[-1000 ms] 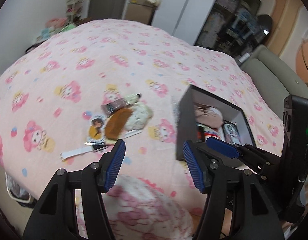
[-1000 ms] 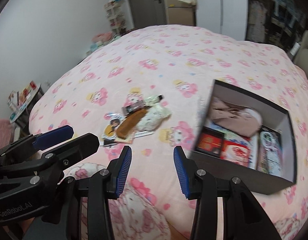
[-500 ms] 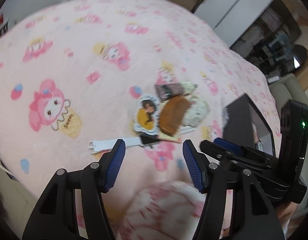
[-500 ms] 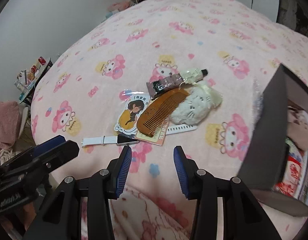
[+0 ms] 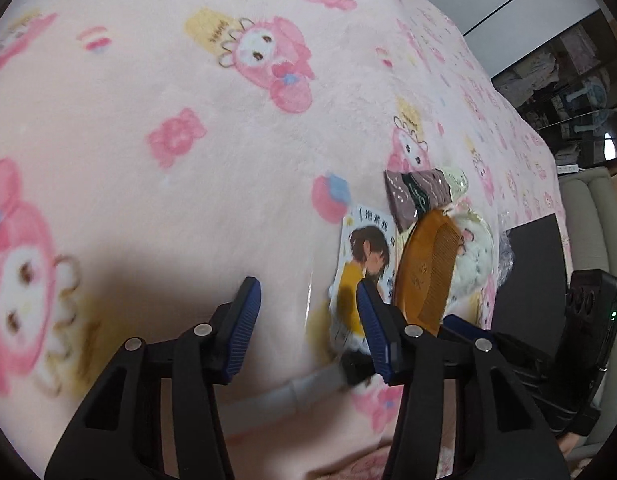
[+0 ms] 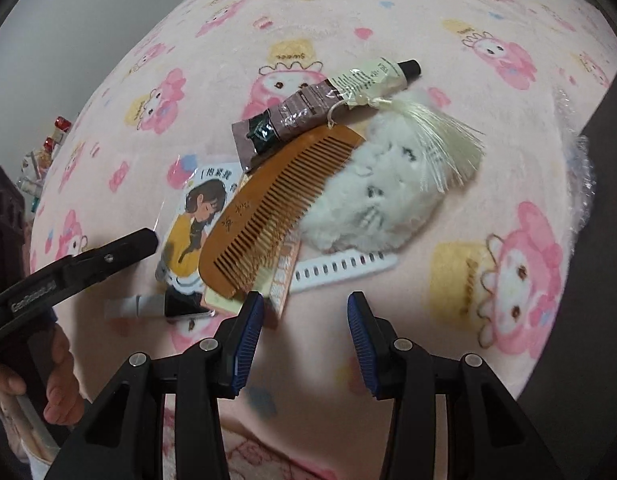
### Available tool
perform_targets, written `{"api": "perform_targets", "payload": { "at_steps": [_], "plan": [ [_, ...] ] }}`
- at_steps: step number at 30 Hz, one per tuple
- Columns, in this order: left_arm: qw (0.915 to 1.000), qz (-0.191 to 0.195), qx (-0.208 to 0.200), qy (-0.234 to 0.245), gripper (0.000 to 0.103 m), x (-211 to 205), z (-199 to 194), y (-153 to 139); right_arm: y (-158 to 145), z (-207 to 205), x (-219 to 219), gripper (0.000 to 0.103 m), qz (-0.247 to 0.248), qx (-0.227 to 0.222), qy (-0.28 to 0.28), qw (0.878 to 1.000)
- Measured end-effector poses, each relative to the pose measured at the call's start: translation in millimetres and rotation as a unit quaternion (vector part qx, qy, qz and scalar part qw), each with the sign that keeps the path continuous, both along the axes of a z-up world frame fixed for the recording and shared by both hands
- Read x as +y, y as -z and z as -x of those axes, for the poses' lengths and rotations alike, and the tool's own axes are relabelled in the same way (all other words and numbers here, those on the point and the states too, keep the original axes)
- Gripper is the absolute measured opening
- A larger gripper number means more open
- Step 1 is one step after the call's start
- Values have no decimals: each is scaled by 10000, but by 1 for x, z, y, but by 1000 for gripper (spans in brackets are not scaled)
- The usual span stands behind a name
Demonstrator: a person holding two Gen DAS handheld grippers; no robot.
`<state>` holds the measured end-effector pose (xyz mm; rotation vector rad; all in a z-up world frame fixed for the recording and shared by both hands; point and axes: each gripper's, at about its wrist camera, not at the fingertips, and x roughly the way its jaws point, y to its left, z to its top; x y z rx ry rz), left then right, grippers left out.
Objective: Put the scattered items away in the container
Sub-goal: 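Grasp the two printed sticker cards with the right gripper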
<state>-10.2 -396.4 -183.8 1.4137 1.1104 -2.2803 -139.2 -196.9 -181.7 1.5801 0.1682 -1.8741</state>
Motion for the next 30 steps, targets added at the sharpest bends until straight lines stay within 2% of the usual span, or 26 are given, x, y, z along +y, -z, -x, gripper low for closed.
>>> {"api": "perform_targets", "payload": {
  "at_steps": [2, 3, 4, 6, 7, 8, 11, 14, 15, 18, 21, 24, 26, 28, 30],
  "plan": [
    [9999, -111, -15, 49, 39, 1, 5, 1, 5, 5, -4, 40, 55, -133, 22, 9999],
    [9998, -162, -51, 85, 27, 2, 6, 1, 8, 7, -5, 40, 106, -212, 32, 9997],
    [9996, -234, -98, 98, 21, 4, 7, 2, 8, 8, -5, 41, 140, -254, 40, 9996],
    [9993, -326, -116, 102, 10, 10, 4, 0, 5, 7, -4, 40, 254, -283, 5, 9993],
    [9991, -401, -93, 127, 8, 13, 2, 0, 3, 5, -3, 36, 348, -351, -60, 9988],
    [9988, -453, -94, 155, 8, 17, 0, -1, 2, 3, -2, 30, 409, -425, -101, 9982],
    [9985, -420, -181, 298, 8, 31, -11, -8, -5, -9, 4, 30, 351, -405, -207, 9983],
    [9974, -504, -94, 515, 8, 42, -26, -18, -12, -23, 19, 30, 468, -516, -248, 9973],
    [9967, -540, -94, 601, 11, 44, -29, -20, -14, -25, 23, 30, 511, -537, -259, 9969],
    [9980, -318, -174, 515, 38, 41, -30, -19, -17, -26, 30, 30, 519, -558, -262, 9967],
    [9990, -281, -79, 344, 38, 31, -22, -12, -8, -15, 24, 30, 293, -368, -165, 9988],
    [9995, -190, -205, 164, 36, 25, -14, -2, 2, -9, 12, 30, 423, -360, -37, 9985],
    [9994, -179, -183, 235, 34, 28, -13, -4, 11, -8, 3, 30, 366, -443, -89, 9983],
    [9992, -89, -200, 325, 25, 34, -13, -10, 12, -10, 1, 30, 454, -532, -158, 9974],
    [9991, -12, -185, 383, 24, 39, -17, -18, 6, -16, 5, 27, 591, -602, -190, 9963]
  ]
}}
